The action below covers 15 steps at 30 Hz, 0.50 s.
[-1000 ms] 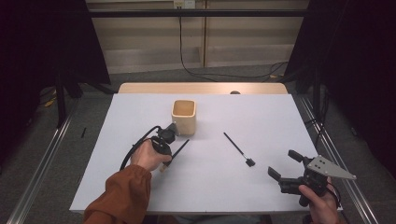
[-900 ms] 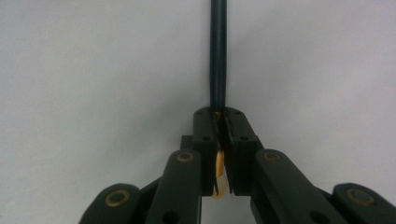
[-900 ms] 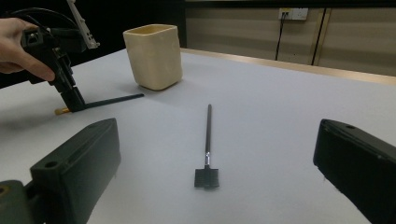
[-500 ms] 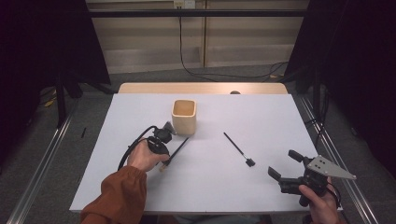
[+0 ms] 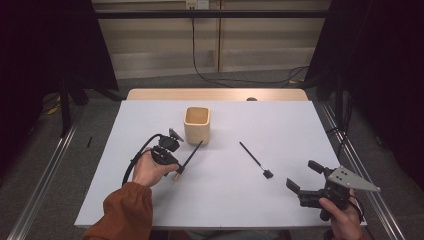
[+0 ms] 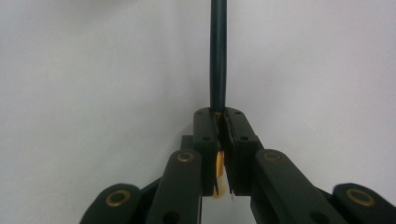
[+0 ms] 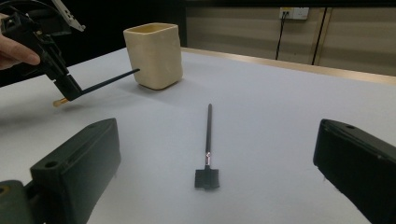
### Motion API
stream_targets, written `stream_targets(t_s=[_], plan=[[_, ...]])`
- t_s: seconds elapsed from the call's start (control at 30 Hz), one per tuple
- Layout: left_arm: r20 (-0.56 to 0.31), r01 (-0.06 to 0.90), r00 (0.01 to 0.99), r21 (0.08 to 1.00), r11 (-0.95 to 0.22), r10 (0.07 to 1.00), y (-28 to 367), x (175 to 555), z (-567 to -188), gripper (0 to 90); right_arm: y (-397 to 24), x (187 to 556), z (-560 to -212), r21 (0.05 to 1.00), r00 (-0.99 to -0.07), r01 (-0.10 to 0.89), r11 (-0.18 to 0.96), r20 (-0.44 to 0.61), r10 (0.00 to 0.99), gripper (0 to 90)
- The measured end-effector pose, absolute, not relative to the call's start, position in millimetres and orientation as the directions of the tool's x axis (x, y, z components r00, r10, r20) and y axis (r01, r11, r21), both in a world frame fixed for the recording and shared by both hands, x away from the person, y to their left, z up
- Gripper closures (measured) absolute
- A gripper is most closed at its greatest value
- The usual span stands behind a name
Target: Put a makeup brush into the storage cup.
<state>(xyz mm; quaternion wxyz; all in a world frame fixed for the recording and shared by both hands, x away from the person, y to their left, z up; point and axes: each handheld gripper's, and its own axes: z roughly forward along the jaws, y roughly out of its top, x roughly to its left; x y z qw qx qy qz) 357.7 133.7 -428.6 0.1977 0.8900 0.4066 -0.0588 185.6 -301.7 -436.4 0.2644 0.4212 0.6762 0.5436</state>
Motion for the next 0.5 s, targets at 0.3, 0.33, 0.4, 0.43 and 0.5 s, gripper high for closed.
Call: stream_targets(t_s=[0.3,0.33,0.4,0.43,0.5], plan=[[-0.276,0.702,0.703,0.421,-0.574,0.656,143.8,348.0,-422.7,84.6,-302.1,185.5,-436.4,0.958,-0.503,0.283,0.051,0.103,0.858,0.0],[-0.276,0.702,0.703,0.421,-0.574,0.656,143.8,348.0,-422.7,84.6,-302.1,185.5,-436.4,0.958,-0.503,0.283,0.051,0.103,0.858,0.0],[-0.273,0.691,0.710,0.447,-0.568,0.649,146.0,346.2,-421.2,84.6,-302.2,185.5,-436.5,0.958,-0.501,0.283,0.050,0.103,0.859,0.0],[-0.276,0.687,0.712,0.460,-0.562,0.645,146.6,345.0,-420.4,84.7,-302.0,185.4,-436.3,0.958,-0.502,0.283,0.052,0.102,0.859,0.0],[-0.272,0.672,0.724,0.486,-0.559,0.634,147.4,343.5,-418.3,84.6,-301.9,185.3,-436.3,0.958,-0.503,0.283,0.053,0.101,0.858,0.0]])
